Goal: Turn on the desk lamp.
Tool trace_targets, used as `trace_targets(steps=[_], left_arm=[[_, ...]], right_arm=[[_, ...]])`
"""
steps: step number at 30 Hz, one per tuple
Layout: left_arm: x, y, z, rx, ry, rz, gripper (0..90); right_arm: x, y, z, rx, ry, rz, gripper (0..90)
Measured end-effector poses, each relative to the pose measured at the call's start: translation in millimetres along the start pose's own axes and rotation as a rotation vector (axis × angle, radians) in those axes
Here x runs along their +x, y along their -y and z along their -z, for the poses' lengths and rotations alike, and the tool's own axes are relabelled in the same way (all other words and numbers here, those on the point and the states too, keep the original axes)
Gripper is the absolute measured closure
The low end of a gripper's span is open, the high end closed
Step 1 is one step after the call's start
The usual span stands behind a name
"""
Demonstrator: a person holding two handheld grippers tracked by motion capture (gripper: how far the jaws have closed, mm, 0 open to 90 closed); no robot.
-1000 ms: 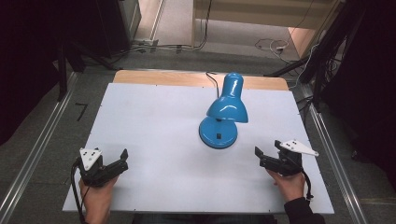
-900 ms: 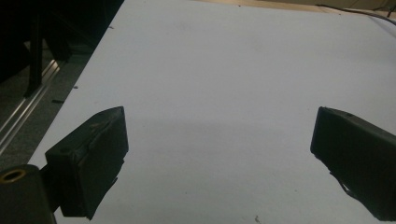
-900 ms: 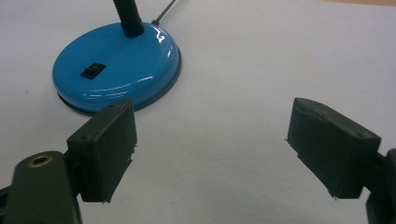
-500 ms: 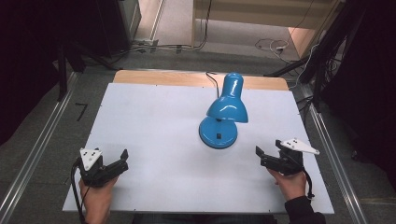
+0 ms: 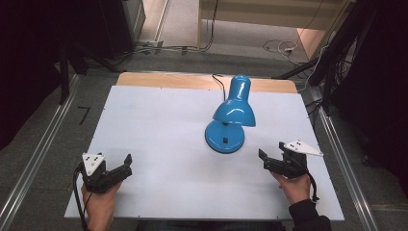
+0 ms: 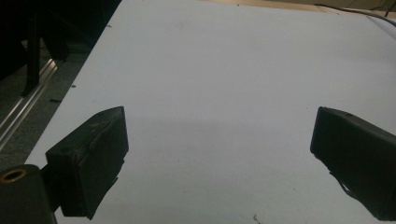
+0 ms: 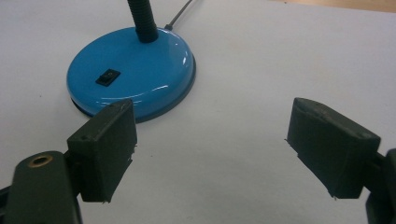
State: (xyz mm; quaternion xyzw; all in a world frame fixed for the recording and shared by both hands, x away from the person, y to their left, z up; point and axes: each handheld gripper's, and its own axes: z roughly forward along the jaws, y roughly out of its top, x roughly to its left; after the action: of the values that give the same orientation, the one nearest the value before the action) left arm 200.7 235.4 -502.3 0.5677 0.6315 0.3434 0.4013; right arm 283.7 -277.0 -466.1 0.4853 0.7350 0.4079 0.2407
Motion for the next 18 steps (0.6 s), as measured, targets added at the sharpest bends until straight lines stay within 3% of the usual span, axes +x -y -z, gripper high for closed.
trace_targets(steps=[18], left_arm=[[0.4, 0.1, 0.3, 0.004, 0.002, 0.002, 5.1]], right_arm=[[13.2, -4.5, -14.0, 0.014, -0.023, 0.017, 14.4]])
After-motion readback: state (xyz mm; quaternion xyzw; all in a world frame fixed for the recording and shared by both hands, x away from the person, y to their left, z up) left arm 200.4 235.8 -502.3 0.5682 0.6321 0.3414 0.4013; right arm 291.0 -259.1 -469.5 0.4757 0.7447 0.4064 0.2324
